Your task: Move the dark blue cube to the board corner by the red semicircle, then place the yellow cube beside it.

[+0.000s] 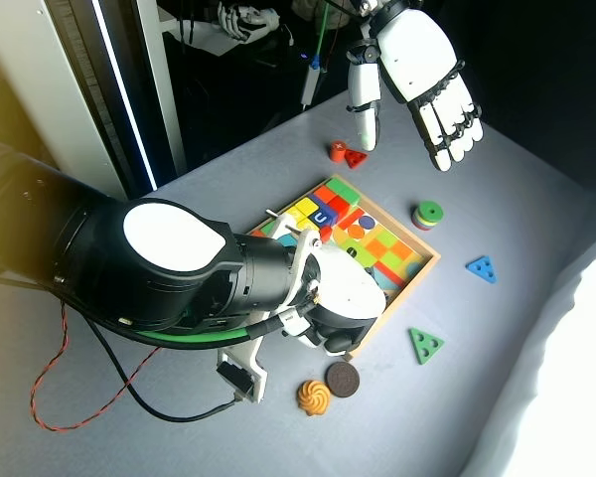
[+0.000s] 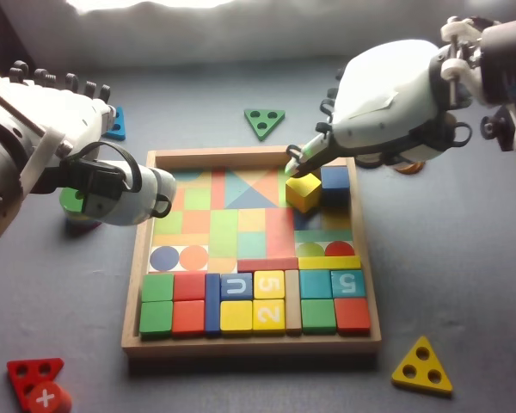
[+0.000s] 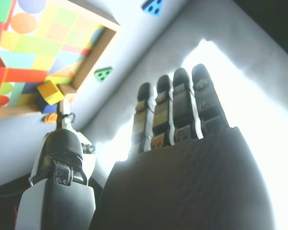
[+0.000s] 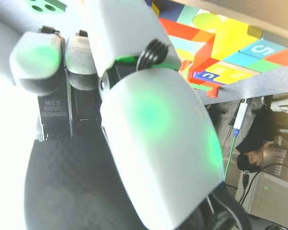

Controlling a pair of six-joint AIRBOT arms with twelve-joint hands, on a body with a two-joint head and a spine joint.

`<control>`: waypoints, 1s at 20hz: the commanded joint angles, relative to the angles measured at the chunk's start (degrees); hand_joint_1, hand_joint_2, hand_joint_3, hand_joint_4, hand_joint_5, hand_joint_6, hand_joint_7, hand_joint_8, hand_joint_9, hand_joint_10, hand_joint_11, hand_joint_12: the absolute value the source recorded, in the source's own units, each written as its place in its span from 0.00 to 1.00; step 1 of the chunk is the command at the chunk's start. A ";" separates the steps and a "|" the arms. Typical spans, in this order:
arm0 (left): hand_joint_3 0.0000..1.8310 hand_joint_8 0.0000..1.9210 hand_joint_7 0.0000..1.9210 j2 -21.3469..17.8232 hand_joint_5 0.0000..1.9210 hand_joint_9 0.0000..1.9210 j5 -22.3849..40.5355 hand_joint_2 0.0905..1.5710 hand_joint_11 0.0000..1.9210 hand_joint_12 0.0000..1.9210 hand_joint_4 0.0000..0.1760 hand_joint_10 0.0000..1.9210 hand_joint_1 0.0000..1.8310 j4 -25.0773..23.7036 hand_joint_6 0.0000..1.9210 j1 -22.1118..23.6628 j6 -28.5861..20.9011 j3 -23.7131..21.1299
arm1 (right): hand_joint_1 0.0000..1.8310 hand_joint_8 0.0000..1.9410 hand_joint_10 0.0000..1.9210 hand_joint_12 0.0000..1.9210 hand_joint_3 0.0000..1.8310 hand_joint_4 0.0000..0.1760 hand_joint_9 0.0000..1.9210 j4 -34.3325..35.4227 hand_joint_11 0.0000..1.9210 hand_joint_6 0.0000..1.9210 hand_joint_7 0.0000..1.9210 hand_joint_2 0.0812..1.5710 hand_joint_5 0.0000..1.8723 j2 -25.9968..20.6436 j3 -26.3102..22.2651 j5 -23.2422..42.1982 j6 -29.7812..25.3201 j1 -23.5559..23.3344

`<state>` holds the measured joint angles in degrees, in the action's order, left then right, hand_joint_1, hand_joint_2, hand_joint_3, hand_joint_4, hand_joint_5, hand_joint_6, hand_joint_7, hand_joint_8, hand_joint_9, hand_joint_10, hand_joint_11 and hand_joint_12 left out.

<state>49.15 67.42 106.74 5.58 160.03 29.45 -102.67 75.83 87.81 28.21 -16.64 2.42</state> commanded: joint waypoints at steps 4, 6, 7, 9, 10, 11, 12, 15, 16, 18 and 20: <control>0.00 0.00 0.06 -0.45 0.08 0.04 1.13 0.79 0.01 0.01 0.00 0.00 0.00 -5.04 0.00 0.68 -0.02 -0.19 | 0.97 1.00 1.00 1.00 0.00 0.00 0.64 2.18 0.68 0.00 0.56 0.71 0.19 -0.41 0.06 -1.05 0.48 -0.20; 0.00 0.00 0.06 -0.45 0.08 0.04 1.13 0.79 0.01 0.01 0.00 0.00 0.03 -5.04 0.00 0.68 -0.02 -0.19 | 0.97 1.00 1.00 1.00 0.00 0.00 0.64 2.18 0.70 0.01 0.58 0.70 0.23 -0.41 0.13 -1.07 0.77 -0.01; 0.00 0.00 0.05 -0.45 0.07 0.04 1.13 0.79 0.00 0.01 0.00 0.00 0.02 -5.04 0.00 0.68 -0.02 -0.19 | 0.97 1.00 1.00 1.00 0.00 0.00 0.64 2.18 0.69 0.01 0.57 0.70 0.24 -0.41 0.17 -1.07 0.85 0.07; 0.00 0.00 0.05 -0.45 0.07 0.03 1.13 0.79 0.00 0.01 0.00 0.00 0.00 -5.04 0.00 0.68 -0.02 -0.19 | 0.97 1.00 1.00 1.00 0.00 0.00 0.63 2.18 0.67 0.00 0.55 0.71 0.23 -0.38 0.33 -1.13 1.04 0.17; 0.00 0.00 0.04 -0.45 0.06 0.02 1.13 0.79 0.00 0.00 0.00 0.00 0.01 -5.03 0.00 0.68 -0.02 -0.19 | 0.96 1.00 1.00 1.00 0.00 0.00 0.63 2.18 0.67 0.00 0.56 0.71 0.23 -0.35 0.40 -1.16 1.08 0.20; 0.00 0.00 0.05 -0.45 0.07 0.03 1.13 0.79 0.00 0.00 0.00 0.00 0.01 -5.02 0.00 0.68 -0.02 -0.19 | 0.97 1.00 1.00 1.00 0.00 0.00 0.63 2.18 0.68 0.00 0.55 0.71 0.22 -0.29 0.55 -1.17 1.15 0.25; 0.00 0.00 0.05 -0.45 0.07 0.03 1.13 0.79 0.00 0.00 0.00 0.00 0.01 -5.02 0.00 0.68 -0.02 -0.19 | 0.97 1.00 1.00 1.00 0.00 0.00 0.64 2.18 0.69 0.00 0.56 0.71 0.23 -0.24 0.72 -1.20 1.15 0.31; 0.00 0.00 0.05 -0.45 0.06 0.03 1.13 0.79 0.01 0.00 0.00 0.00 0.00 -5.02 0.00 0.68 -0.02 -0.19 | 0.97 1.00 1.00 1.00 0.00 0.00 0.64 2.18 0.69 0.00 0.56 0.71 0.20 -0.16 1.35 -1.22 1.25 0.69; 0.00 0.00 0.05 -0.45 0.07 0.03 1.13 0.79 0.01 0.00 0.00 0.00 0.01 -4.99 0.00 0.68 -0.02 -0.19 | 0.98 1.00 1.00 1.00 0.00 0.00 0.63 2.18 0.68 0.01 0.56 0.71 0.22 -0.17 1.57 -1.22 1.25 0.90; 0.00 0.00 0.05 -0.45 0.08 0.04 1.13 0.79 0.01 0.01 0.00 0.00 0.01 -4.87 0.00 0.75 -0.02 -0.19 | 0.99 1.00 1.00 1.00 0.00 0.00 0.65 2.18 0.69 0.00 0.57 0.71 0.23 -0.20 1.92 -1.22 1.25 1.30; 0.00 0.00 0.05 -0.44 0.07 0.03 1.17 0.80 0.00 0.01 0.00 0.00 0.00 -4.76 0.00 0.80 -0.02 -0.20 | 0.98 1.00 1.00 1.00 0.00 0.00 0.64 2.19 0.70 0.00 0.57 0.71 0.22 -0.25 2.24 -1.24 1.25 1.71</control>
<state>49.15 67.59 106.85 5.72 160.05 29.45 -101.51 76.20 89.69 27.53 -15.84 3.97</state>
